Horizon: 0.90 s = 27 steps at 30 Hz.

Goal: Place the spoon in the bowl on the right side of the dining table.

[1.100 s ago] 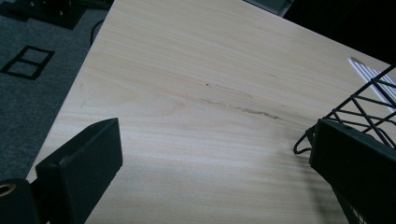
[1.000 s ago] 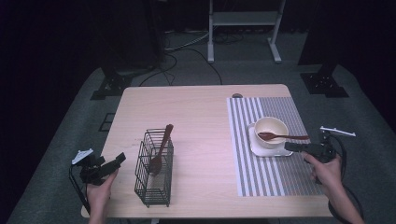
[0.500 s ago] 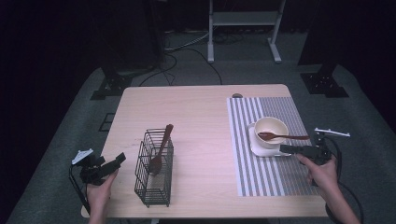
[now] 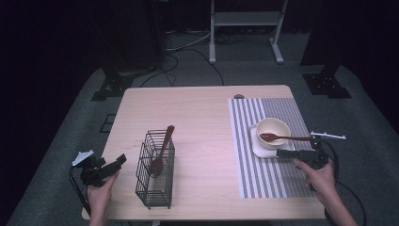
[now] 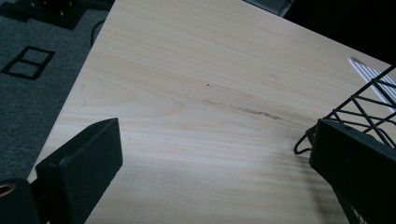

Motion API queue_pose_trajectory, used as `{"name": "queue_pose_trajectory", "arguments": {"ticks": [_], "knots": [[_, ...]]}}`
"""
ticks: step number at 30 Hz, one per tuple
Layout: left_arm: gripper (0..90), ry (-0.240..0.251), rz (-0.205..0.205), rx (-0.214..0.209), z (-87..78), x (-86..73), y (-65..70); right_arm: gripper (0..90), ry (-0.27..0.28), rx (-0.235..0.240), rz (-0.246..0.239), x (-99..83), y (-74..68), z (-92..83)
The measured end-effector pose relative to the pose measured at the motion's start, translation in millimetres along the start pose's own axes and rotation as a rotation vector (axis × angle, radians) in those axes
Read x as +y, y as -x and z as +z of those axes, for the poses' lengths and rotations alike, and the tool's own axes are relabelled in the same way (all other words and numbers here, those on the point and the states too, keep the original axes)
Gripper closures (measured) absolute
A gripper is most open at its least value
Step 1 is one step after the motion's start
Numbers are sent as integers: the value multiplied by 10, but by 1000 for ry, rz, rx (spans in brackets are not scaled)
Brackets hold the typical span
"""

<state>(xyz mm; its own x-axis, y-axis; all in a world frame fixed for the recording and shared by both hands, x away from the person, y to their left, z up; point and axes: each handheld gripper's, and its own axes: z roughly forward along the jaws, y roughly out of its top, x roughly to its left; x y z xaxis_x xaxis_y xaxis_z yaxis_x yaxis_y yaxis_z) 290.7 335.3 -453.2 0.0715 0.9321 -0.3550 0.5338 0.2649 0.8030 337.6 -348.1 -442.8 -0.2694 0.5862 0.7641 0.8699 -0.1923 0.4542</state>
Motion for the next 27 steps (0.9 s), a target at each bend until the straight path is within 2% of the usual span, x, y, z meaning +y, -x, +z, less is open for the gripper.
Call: {"name": "queue_pose_trajectory", "arguments": {"ticks": [16, 27], "knots": [[17, 3, -2, -1, 2, 1, 4, 670, -36, -3, -25, -98, -52, 108], [17, 2, -1, -1, -1, 3, 0, 643, -68, -13, -63, -204, -124, 173]]}}
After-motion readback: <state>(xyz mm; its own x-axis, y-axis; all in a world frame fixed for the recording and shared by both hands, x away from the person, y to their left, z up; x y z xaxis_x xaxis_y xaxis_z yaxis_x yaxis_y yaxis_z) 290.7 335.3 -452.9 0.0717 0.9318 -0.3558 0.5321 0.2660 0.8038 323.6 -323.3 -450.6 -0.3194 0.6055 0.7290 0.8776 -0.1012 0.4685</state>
